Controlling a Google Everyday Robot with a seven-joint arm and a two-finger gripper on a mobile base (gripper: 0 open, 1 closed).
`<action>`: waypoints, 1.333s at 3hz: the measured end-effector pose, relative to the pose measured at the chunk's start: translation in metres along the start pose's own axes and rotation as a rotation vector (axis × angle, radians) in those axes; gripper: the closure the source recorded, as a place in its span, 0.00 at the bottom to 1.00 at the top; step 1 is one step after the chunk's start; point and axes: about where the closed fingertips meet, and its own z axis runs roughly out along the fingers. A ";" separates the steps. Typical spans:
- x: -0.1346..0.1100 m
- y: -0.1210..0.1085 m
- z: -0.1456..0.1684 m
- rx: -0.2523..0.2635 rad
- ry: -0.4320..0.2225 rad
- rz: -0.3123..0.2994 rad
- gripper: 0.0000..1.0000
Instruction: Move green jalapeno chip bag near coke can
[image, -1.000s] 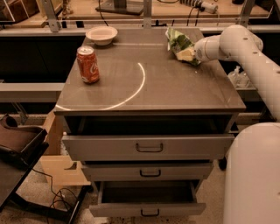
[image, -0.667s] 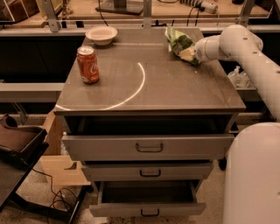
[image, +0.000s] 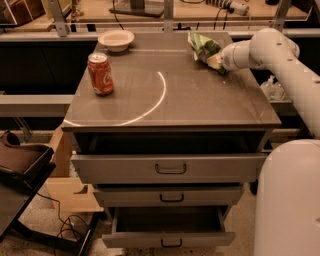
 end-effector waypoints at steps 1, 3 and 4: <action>-0.016 0.001 -0.019 0.013 0.004 -0.049 1.00; -0.058 0.020 -0.122 0.065 -0.039 -0.195 1.00; -0.069 0.052 -0.175 0.089 -0.065 -0.290 1.00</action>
Offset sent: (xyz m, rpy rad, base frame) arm -0.0808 -0.0161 0.1231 -0.1674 -0.1450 0.0240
